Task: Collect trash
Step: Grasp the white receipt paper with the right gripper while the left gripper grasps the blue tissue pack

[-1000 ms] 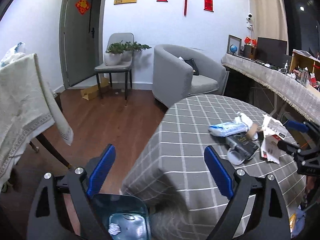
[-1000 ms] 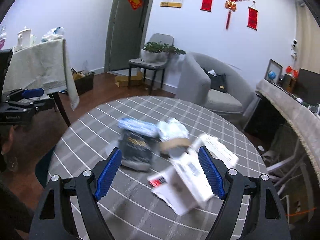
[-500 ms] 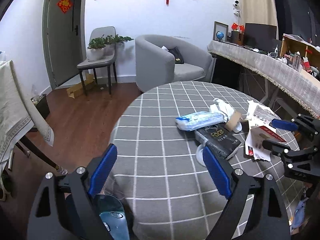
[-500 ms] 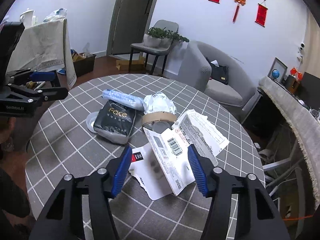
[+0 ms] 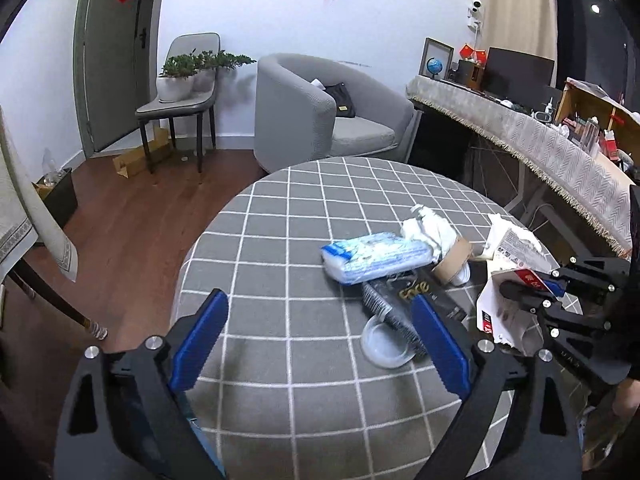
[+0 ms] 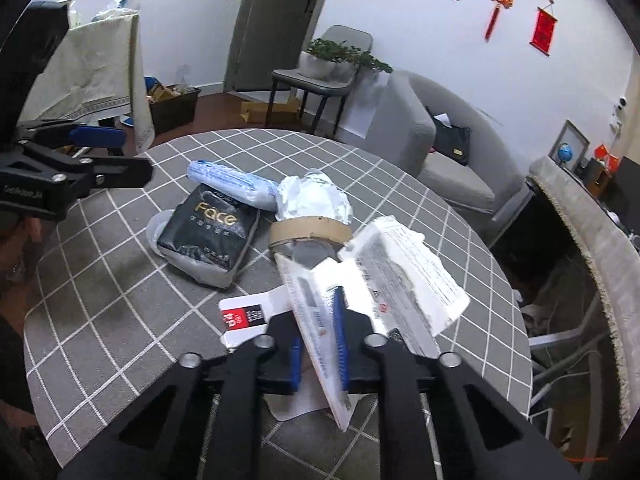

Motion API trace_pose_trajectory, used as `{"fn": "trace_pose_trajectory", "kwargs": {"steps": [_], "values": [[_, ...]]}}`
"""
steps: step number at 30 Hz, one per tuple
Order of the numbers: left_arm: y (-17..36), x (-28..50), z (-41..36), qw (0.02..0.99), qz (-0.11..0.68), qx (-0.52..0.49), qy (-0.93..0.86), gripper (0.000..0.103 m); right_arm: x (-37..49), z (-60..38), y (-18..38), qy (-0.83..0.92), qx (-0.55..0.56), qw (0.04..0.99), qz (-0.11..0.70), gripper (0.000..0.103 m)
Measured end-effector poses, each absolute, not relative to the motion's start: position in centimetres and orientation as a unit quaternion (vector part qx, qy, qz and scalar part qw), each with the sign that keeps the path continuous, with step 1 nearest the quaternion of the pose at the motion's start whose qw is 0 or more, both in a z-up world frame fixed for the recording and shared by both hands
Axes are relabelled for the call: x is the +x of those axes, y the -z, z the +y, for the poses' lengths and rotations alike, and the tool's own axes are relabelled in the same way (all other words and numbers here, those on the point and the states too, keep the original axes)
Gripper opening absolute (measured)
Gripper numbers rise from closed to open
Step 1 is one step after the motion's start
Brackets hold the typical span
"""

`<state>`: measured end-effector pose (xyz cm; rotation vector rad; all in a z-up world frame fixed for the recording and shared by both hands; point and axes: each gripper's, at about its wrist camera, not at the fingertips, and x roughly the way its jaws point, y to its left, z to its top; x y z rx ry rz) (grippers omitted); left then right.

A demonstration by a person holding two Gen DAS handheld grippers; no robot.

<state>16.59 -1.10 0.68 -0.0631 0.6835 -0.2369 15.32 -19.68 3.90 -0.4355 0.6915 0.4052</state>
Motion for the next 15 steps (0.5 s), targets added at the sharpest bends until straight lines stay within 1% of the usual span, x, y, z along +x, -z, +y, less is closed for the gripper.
{"fn": "trace_pose_trajectory", "kwargs": {"steps": [3, 15], "values": [[-0.8, 17.1, -1.9, 0.934, 0.337, -0.029, 0.112, 0.095, 15.4, -20.0, -4.3, -0.203, -0.205, 0.899, 0.330, 0.003], [-0.2, 19.4, -4.9, 0.929, 0.352, -0.019, 0.110, 0.097, 17.1, -23.7, -8.2, -0.240, -0.068, 0.920, 0.301, 0.002]]}}
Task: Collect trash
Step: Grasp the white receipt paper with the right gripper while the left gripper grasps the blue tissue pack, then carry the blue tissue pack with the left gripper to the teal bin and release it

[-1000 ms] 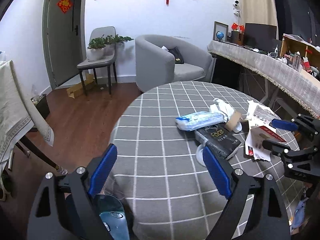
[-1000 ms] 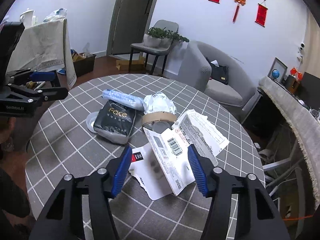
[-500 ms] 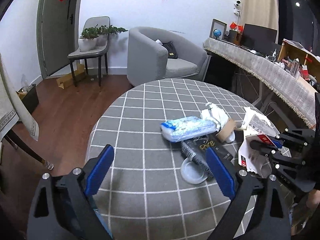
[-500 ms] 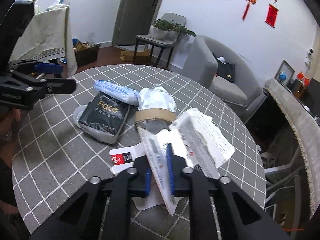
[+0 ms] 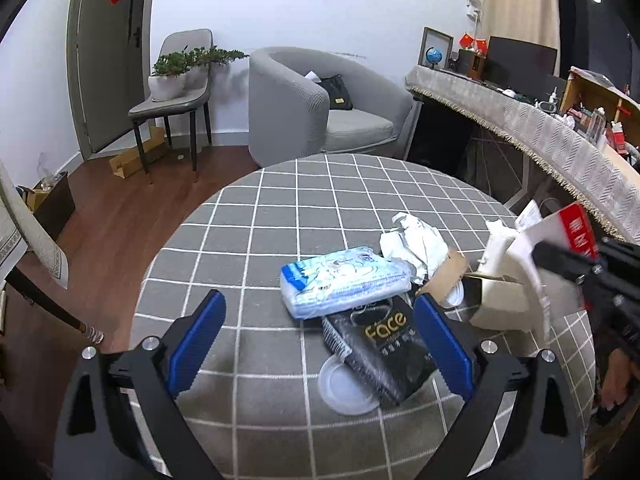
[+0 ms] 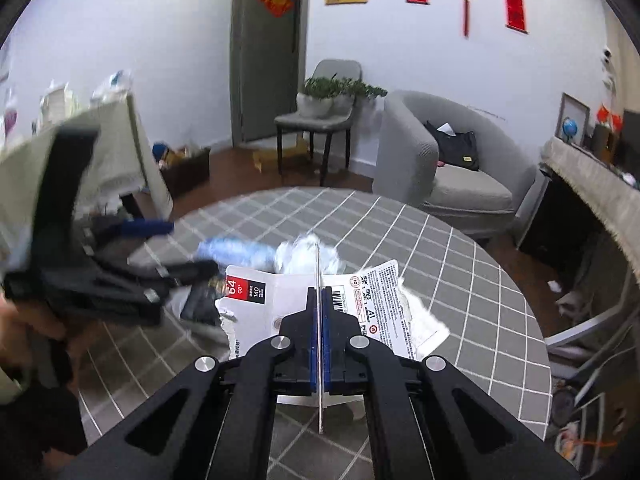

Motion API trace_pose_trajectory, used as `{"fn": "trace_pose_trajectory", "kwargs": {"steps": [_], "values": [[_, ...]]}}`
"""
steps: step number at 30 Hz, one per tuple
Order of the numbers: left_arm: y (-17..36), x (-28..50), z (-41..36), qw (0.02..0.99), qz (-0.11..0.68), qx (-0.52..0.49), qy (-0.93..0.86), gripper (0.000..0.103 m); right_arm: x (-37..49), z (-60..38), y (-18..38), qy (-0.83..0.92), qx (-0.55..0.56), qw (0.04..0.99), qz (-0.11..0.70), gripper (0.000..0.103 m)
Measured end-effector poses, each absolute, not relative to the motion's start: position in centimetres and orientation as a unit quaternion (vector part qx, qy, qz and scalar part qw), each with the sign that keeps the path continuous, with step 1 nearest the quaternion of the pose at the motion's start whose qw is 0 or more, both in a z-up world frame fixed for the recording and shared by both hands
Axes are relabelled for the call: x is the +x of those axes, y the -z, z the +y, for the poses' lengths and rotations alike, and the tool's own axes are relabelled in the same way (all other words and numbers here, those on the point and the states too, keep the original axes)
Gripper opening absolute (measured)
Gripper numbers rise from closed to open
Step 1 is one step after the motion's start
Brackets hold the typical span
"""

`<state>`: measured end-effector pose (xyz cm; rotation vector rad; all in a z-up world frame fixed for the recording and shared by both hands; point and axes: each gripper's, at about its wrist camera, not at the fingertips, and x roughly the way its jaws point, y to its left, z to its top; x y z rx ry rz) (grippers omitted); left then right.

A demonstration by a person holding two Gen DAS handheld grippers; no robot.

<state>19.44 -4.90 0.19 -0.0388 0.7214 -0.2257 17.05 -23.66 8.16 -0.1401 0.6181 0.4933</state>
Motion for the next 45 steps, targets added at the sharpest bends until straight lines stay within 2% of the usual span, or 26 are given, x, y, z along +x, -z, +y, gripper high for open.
{"fn": "trace_pose_trajectory", "kwargs": {"steps": [9, 31, 33, 35, 45], "values": [[0.5, 21.3, -6.3, 0.919, 0.379, 0.002, 0.104, 0.097, 18.5, -24.8, -8.8, -0.249, -0.016, 0.922, 0.296, 0.002], [1.2, 23.8, -6.3, 0.909, 0.406, -0.015, 0.094, 0.097, 21.2, -24.5, -8.0, -0.259, 0.005, 0.917, 0.304, 0.002], [1.2, 23.7, -6.4, 0.909, 0.404, -0.013, 0.098, 0.095, 21.3, -24.5, -7.9, -0.258, 0.003, 0.916, 0.306, 0.002], [1.3, 23.8, -6.4, 0.908, 0.408, -0.012, 0.099, 0.083, 21.3, -24.5, -7.9, -0.259, 0.003, 0.916, 0.306, 0.002], [0.6, 22.8, -4.6, 0.917, 0.384, -0.048, 0.103, 0.081, 20.8, -23.6, -8.2, -0.260, 0.004, 0.915, 0.308, 0.002]]}}
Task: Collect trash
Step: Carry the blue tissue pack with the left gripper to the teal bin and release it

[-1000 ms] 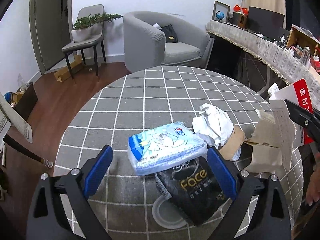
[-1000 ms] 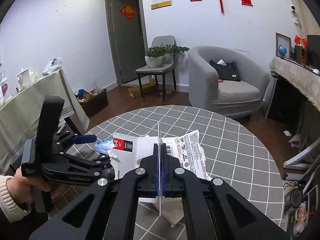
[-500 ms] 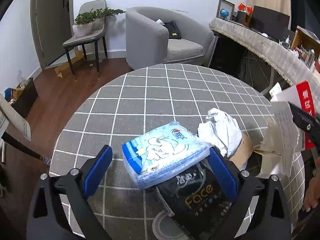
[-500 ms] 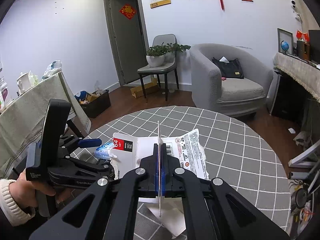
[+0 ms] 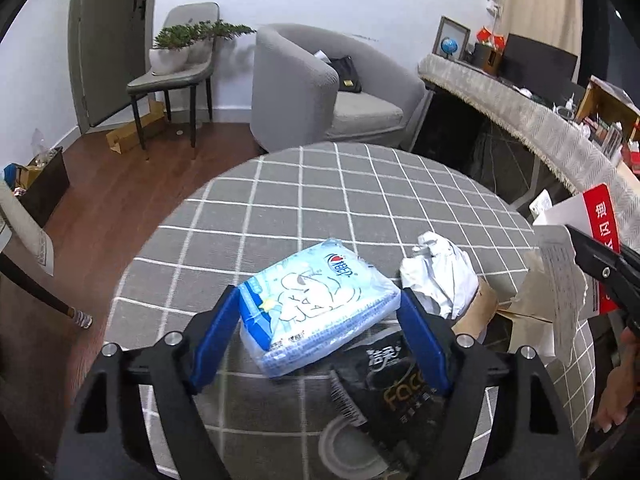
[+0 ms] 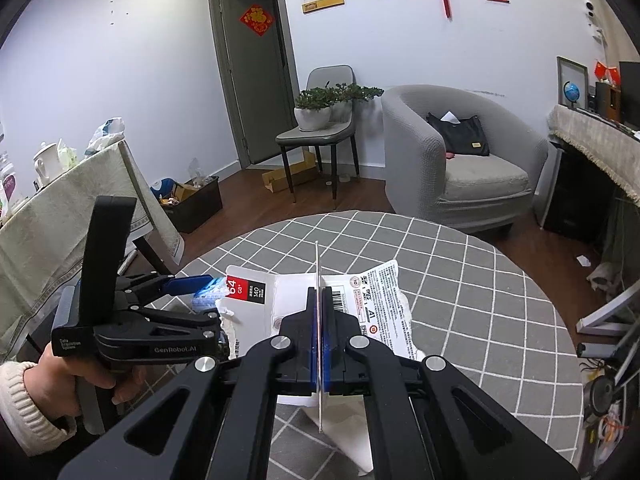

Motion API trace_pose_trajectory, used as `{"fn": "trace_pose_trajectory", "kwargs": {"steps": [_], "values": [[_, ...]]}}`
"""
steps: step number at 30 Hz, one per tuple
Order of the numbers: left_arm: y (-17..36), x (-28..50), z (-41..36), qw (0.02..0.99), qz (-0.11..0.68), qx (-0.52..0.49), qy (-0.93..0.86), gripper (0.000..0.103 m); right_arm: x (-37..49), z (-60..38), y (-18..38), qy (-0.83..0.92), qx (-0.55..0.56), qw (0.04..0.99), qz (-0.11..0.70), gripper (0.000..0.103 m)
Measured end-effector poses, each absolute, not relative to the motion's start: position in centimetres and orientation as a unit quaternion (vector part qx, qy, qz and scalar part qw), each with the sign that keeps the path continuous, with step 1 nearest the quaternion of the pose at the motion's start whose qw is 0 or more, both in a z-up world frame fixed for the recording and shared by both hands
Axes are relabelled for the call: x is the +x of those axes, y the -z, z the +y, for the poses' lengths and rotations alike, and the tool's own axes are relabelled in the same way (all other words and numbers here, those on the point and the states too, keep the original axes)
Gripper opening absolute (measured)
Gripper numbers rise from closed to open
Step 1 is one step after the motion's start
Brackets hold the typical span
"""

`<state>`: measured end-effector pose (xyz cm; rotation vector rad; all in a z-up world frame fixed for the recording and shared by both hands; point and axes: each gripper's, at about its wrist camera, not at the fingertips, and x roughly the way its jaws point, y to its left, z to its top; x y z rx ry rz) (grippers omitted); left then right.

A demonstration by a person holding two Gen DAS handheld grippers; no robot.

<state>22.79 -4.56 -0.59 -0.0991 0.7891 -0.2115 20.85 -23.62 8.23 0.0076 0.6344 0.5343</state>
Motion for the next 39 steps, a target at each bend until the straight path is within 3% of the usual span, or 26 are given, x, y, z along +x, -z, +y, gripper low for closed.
{"fn": "trace_pose_trajectory", "kwargs": {"steps": [28, 39], "values": [[-1.1, 12.4, 0.9, 0.945, 0.305, -0.041, 0.110, 0.081, 13.6, -18.8, -7.5, -0.263, 0.034, 0.909, 0.322, 0.002], [-0.6, 9.8, 4.2, 0.947, 0.309, -0.030, 0.085, 0.081, 10.9, -15.4, -7.9, -0.284, 0.032, 0.905, 0.315, 0.002]]}}
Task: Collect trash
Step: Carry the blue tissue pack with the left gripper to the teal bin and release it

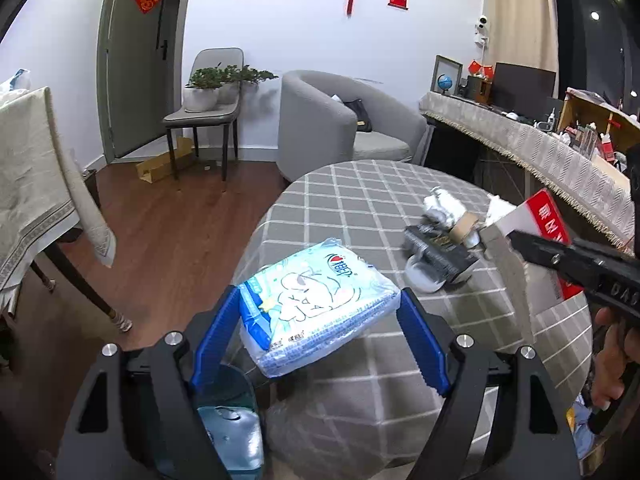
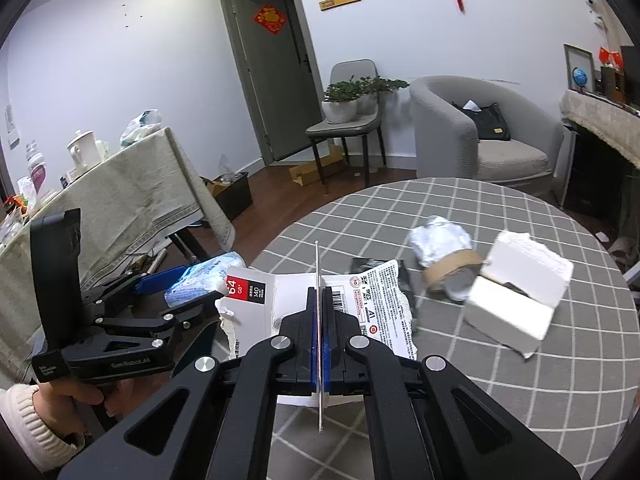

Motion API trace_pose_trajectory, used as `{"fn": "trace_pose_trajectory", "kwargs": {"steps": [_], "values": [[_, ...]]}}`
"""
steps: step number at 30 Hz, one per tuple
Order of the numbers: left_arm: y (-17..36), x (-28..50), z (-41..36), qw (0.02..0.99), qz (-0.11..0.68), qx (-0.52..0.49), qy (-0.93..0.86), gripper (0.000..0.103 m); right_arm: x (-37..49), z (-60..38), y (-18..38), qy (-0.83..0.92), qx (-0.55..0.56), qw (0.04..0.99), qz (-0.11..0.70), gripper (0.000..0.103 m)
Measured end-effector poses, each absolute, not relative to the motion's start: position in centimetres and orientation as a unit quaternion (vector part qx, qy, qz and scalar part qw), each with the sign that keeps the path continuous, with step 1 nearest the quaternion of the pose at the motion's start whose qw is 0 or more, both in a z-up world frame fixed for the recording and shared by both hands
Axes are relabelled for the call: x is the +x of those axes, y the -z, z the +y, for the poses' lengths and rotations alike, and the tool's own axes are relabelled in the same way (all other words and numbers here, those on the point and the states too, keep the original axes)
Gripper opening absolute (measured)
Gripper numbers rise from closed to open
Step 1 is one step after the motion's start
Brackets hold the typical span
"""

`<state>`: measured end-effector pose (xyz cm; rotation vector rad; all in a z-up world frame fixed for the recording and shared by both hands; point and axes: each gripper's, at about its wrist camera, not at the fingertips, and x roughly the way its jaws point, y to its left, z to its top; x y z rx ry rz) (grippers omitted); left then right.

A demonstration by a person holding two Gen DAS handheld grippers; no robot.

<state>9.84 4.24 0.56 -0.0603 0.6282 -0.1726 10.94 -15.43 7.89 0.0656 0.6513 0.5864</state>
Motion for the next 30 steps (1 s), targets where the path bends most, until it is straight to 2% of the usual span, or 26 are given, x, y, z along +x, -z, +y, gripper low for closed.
{"fn": "trace_pose_trajectory", "kwargs": {"steps": [14, 30], "values": [[3.3, 9.5, 11.8, 0.928, 0.371, -0.009, 0.035, 0.081, 11.0, -8.5, -8.9, -0.329, 0.025, 0.894, 0.303, 0.002], [8.5, 9.7, 19.5, 0.869, 0.493, -0.045, 0.015, 0.083, 11.4, 1.3, -6.8, -0.377, -0.001, 0.866, 0.328, 0.002]]}}
